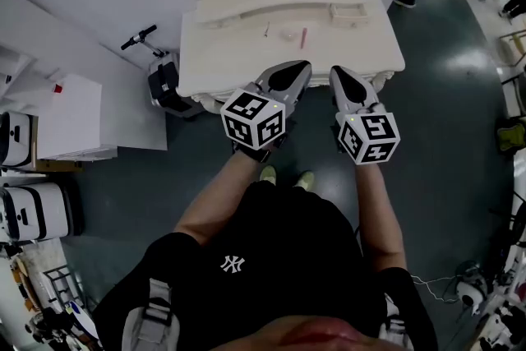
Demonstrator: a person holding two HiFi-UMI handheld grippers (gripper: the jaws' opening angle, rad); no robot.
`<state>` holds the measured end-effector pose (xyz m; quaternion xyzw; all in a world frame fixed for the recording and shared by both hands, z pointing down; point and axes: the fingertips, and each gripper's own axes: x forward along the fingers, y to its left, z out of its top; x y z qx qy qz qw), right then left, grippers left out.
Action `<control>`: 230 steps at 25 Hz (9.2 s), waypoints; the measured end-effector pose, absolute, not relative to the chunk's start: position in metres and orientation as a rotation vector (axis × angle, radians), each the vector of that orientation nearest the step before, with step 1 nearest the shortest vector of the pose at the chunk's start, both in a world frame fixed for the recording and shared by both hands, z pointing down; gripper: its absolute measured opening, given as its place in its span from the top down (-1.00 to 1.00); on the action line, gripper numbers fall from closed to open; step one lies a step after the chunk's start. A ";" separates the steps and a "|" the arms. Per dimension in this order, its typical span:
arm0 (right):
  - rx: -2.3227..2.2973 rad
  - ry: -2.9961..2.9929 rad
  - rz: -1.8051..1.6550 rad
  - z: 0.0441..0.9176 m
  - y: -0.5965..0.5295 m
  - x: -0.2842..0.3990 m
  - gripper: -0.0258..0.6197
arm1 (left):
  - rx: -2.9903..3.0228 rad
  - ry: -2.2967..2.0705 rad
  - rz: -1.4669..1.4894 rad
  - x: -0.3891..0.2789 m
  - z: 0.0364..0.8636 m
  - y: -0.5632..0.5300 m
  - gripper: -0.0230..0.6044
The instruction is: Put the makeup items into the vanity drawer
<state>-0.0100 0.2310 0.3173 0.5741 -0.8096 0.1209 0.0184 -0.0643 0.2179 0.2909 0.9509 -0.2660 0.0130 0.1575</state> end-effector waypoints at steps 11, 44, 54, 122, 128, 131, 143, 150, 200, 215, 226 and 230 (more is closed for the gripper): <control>1.785 -2.540 0.508 0.337 0.220 0.007 0.84 | 2.678 -0.848 0.058 -0.073 0.308 0.208 0.93; 1.784 -2.089 0.850 0.529 -0.001 -0.020 0.73 | 2.613 -0.595 0.220 -0.079 0.449 -0.029 0.93; 1.722 -2.003 0.961 0.589 -0.027 -0.008 0.65 | 2.570 -0.570 0.300 -0.055 0.491 -0.063 0.93; 2.479 -1.693 1.954 0.589 -0.082 0.239 0.71 | 2.684 -0.322 0.356 0.142 0.466 -0.095 0.93; 2.463 -1.653 2.143 0.600 -0.090 0.239 0.71 | 2.669 -0.358 0.360 0.144 0.470 -0.103 0.93; 2.460 -1.625 2.234 0.605 -0.095 0.236 0.71 | 2.665 -0.374 0.361 0.142 0.471 -0.106 0.93; 2.456 -1.638 2.301 0.609 -0.120 0.235 0.61 | 2.652 -0.443 0.333 0.132 0.471 -0.122 0.93; 2.403 -1.706 2.252 0.597 -0.118 0.219 0.71 | 2.643 -0.466 0.324 0.122 0.468 -0.121 0.93; 1.883 -2.304 0.777 0.470 -0.117 0.012 0.82 | 2.689 -0.672 0.194 -0.055 0.425 -0.125 0.93; 1.710 -2.234 0.773 0.541 -0.092 -0.032 0.54 | 2.609 -0.722 0.267 -0.093 0.483 -0.115 0.93; 1.607 -2.183 0.771 0.596 -0.079 -0.040 0.35 | 2.594 -0.718 0.272 -0.095 0.516 -0.112 0.93; 1.566 -2.167 0.775 0.615 -0.077 -0.043 0.28 | 2.584 -0.720 0.281 -0.095 0.527 -0.112 0.93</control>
